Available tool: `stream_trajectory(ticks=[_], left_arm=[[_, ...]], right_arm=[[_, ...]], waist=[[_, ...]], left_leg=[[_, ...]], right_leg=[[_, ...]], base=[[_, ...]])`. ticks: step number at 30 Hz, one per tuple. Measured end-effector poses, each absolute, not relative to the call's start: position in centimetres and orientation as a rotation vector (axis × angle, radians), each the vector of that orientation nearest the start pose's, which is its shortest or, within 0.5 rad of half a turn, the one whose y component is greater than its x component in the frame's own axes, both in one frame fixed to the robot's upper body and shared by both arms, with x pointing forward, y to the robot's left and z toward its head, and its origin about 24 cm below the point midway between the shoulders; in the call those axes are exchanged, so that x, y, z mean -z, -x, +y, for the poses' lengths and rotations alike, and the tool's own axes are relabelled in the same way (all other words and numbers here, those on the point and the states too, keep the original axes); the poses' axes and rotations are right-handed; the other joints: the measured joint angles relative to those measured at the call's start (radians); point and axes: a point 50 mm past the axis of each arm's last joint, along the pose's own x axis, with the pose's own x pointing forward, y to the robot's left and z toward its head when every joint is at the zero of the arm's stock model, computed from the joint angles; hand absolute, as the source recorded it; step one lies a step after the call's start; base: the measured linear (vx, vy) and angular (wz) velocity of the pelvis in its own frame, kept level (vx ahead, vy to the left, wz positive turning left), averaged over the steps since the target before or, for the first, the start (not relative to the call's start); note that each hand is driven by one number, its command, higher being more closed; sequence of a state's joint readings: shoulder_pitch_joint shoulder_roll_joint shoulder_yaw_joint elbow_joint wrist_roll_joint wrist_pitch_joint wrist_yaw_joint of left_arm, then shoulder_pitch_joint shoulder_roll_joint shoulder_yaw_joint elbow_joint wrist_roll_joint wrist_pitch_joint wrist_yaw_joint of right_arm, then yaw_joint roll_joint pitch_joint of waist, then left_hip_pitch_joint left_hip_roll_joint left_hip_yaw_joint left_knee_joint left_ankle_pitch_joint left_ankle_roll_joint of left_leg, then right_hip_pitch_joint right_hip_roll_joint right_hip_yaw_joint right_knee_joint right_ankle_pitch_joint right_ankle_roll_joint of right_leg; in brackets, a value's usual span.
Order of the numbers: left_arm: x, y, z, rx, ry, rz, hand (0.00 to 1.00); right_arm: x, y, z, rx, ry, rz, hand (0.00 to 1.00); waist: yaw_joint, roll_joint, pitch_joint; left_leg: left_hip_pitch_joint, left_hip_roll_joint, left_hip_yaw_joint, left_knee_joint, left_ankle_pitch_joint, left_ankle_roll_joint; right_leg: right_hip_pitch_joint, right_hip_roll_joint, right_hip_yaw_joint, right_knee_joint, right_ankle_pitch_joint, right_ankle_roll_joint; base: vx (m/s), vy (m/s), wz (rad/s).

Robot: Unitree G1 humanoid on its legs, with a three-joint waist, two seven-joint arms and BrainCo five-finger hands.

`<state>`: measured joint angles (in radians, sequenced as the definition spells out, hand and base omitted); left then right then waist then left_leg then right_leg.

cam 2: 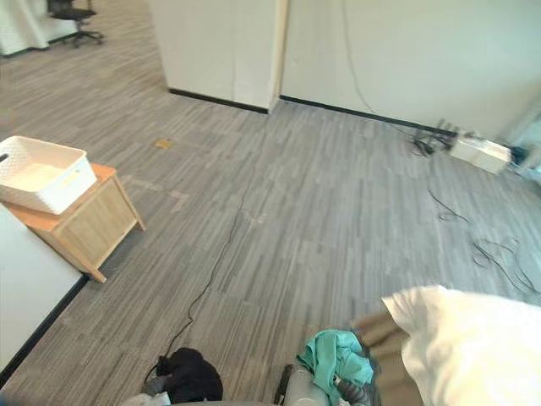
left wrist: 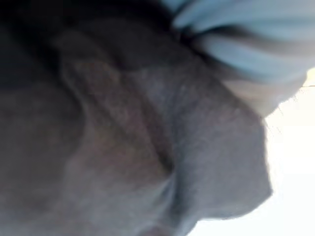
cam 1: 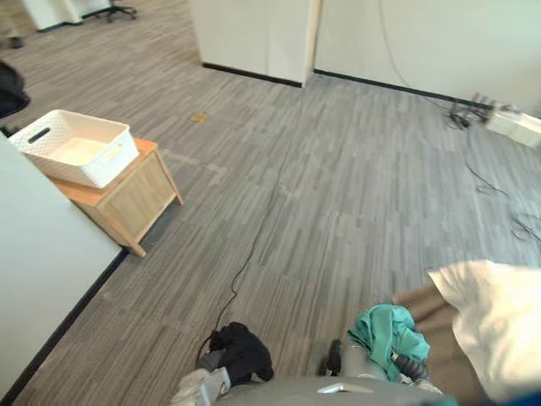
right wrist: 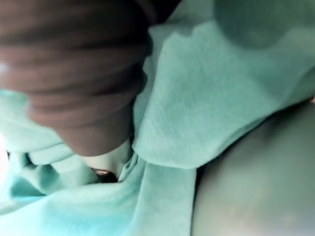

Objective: Tidy the bed and pick cloth on bed and put in laundry

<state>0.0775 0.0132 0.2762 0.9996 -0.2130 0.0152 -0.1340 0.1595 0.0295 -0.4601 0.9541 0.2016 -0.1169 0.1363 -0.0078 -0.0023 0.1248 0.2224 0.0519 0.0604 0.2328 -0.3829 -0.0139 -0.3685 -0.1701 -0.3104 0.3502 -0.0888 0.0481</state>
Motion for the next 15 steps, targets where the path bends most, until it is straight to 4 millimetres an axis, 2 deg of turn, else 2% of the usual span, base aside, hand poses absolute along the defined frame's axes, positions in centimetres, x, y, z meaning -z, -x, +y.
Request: stream_trajectory(ticks=[1,2,3,4,5,6,7,8,9,10,11,12,13,14,15], left_arm=[[15.9,-10.3,18.6,-0.285,0.389,1.020,1.00],[16.0,-10.0,18.5,-0.297,0.390,1.032,1.00],[16.1,-10.2,17.8,-0.291,0.398,1.039,1.00],[16.0,-10.3,17.6,-0.288,0.402,1.033,1.00],[16.0,-10.5,17.3,-0.290,0.409,1.030,1.00],[16.0,-10.4,17.3,-0.299,0.420,1.029,1.00],[16.0,-10.3,17.3,-0.310,0.430,1.028,1.00],[16.1,-10.0,17.2,-0.339,0.455,1.026,1.00],[16.1,-10.0,17.3,-0.362,0.469,1.011,1.00],[16.0,-10.0,17.7,-0.385,0.473,0.992,1.00],[15.9,-9.9,18.0,-0.411,0.474,0.975,1.00],[15.9,-9.5,18.2,-0.425,0.468,0.975,1.00],[15.8,-9.5,18.5,-0.447,0.479,0.953,1.00],[15.7,-9.7,18.7,-0.448,0.476,0.937,1.00],[15.4,-10.0,18.9,-0.452,0.473,0.909,1.00]], right_arm=[[15.6,-7.8,-20.6,0.474,-0.433,0.898,1.00],[15.5,-7.8,-20.6,0.476,-0.430,0.898,1.00],[15.3,-8.3,-21.2,0.487,-0.414,0.877,1.00],[15.2,-8.4,-21.3,0.494,-0.411,0.867,1.00],[15.0,-8.6,-21.7,0.505,-0.399,0.856,1.00],[15.0,-8.7,-22.0,0.508,-0.389,0.860,1.00],[15.0,-8.8,-22.2,0.507,-0.385,0.866,1.00],[15.0,-8.9,-22.4,0.499,-0.371,0.879,1.00],[15.0,-9.1,-22.5,0.494,-0.361,0.883,1.00],[14.9,-9.4,-22.6,0.477,-0.337,0.885,1.00],[15.0,-9.5,-22.3,0.452,-0.317,0.900,1.00],[15.2,-9.6,-21.7,0.408,-0.292,0.923,1.00],[15.3,-10.1,-21.0,0.357,-0.271,0.930,1.00],[15.3,-10.2,-20.7,0.336,-0.265,0.932,1.00],[15.3,-10.4,-20.5,0.304,-0.244,0.933,1.00]], waist=[[0.001,0.001,0.001],[-0.001,0.006,0.005],[-0.002,0.024,0.014],[-0.003,0.028,0.017],[-0.004,0.040,0.023],[-0.003,0.054,0.020],[-0.003,0.063,0.022],[-0.002,0.072,0.027],[0.000,0.087,0.033],[0.005,0.096,0.045],[0.018,0.094,0.051],[0.041,0.084,0.053],[0.061,0.073,0.056],[0.068,0.070,0.056],[0.080,0.063,0.061]], left_leg=[[0.014,0.011,-0.009,0.002,-0.012,-0.015],[0.046,0.039,-0.032,0.020,-0.033,-0.036],[0.059,0.076,-0.049,0.055,-0.022,-0.042],[0.058,0.083,-0.053,0.075,-0.009,-0.047],[0.055,0.099,-0.059,0.128,0.018,-0.044],[0.016,0.117,-0.077,0.245,0.050,-0.040],[-0.015,0.128,-0.088,0.325,0.082,-0.042],[-0.106,0.146,-0.128,0.525,0.198,-0.051],[-0.185,0.168,-0.147,0.697,0.233,-0.062],[-0.253,0.179,-0.150,0.843,0.229,-0.061],[-0.316,0.171,-0.150,0.951,0.221,-0.060],[-0.398,0.137,-0.146,1.019,0.209,-0.056],[-0.484,0.101,-0.125,1.020,0.197,-0.057],[-0.524,0.086,-0.108,1.001,0.187,-0.057],[-0.585,0.068,-0.039,0.918,0.159,-0.042]], right_leg=[[0.002,0.006,0.012,-0.029,0.024,0.002],[0.008,0.012,0.027,0.014,0.132,-0.044],[0.004,0.016,0.004,0.127,0.030,-0.070],[-0.004,0.007,-0.006,0.182,-0.013,-0.084],[-0.007,-0.002,-0.023,0.269,-0.088,-0.103],[0.008,0.001,-0.042,0.316,-0.153,-0.114],[0.025,0.012,-0.049,0.319,-0.178,-0.117],[0.078,0.038,-0.062,0.292,-0.214,-0.125],[0.135,0.073,-0.063,0.252,-0.228,-0.124],[0.199,0.107,-0.065,0.203,-0.234,-0.125],[0.268,0.130,-0.063,0.150,-0.238,-0.130],[0.350,0.143,-0.062,0.085,-0.247,-0.144],[0.414,0.150,-0.057,0.025,-0.249,-0.145],[0.441,0.154,-0.057,-0.005,-0.249,-0.143],[0.493,0.155,-0.054,-0.052,-0.246,-0.130]], base=[[0.65,-0.294,0.62],[0.66,-0.333,0.65],[0.67,-0.354,0.65],[0.66,-0.355,0.52],[0.67,-0.359,0.40],[0.66,-0.353,0.32],[0.71,-0.398,0.24],[0.52,-0.308,0.16],[0.58,-0.344,0.15],[0.36,-0.199,0.02],[0.44,-0.187,-0.17],[0.41,-0.123,-0.28],[0.50,-0.121,-0.24],[0.51,-0.085,-0.20],[0.46,-0.045,-0.19]])
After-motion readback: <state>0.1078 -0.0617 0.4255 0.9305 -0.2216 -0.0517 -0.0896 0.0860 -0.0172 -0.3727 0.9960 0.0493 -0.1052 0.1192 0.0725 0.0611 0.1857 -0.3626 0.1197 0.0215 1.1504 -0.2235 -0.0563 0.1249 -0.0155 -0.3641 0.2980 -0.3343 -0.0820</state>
